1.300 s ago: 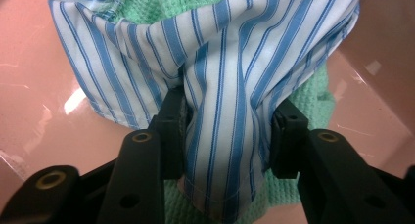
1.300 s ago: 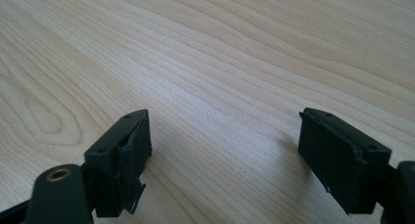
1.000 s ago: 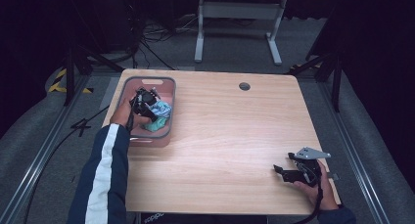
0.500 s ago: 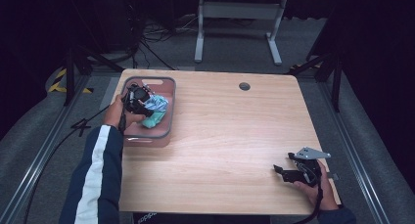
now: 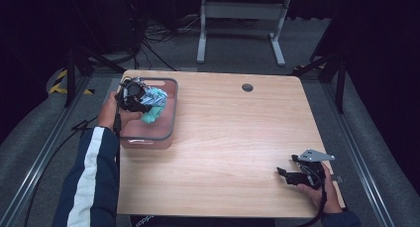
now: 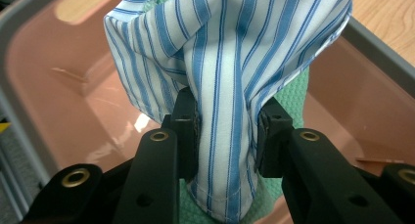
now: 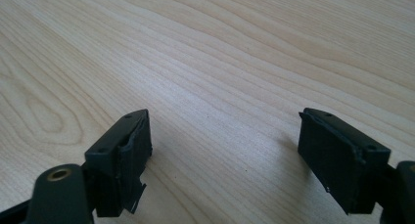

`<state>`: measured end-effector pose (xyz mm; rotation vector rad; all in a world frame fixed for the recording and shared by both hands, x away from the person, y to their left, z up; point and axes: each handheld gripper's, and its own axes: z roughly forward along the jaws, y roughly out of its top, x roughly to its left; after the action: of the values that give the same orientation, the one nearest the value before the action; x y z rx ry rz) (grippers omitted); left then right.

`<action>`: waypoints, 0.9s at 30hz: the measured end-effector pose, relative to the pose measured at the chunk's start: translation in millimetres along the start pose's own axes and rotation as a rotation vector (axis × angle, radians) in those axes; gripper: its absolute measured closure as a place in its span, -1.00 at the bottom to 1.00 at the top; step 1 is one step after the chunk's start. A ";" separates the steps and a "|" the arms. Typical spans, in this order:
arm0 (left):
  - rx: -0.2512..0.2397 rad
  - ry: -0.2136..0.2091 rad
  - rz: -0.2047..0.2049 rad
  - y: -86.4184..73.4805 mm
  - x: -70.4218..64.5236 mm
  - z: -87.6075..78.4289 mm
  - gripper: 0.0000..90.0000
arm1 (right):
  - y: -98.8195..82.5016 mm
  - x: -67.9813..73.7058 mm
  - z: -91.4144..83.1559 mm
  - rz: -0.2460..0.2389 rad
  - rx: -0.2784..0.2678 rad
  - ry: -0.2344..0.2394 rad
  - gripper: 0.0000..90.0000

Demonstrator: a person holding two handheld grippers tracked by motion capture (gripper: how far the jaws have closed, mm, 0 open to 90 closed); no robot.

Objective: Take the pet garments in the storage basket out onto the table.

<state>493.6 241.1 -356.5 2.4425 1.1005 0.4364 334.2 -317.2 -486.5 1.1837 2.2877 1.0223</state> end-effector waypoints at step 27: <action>-0.182 0.022 0.074 12.7 -25.6 -58.9 0.52 | -1.2 0.7 -1.2 -0.003 0.002 0.002 -0.55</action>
<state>459.1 228.6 -302.3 2.3287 0.9374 0.5623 332.5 -317.6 -486.7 1.1801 2.2922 1.0207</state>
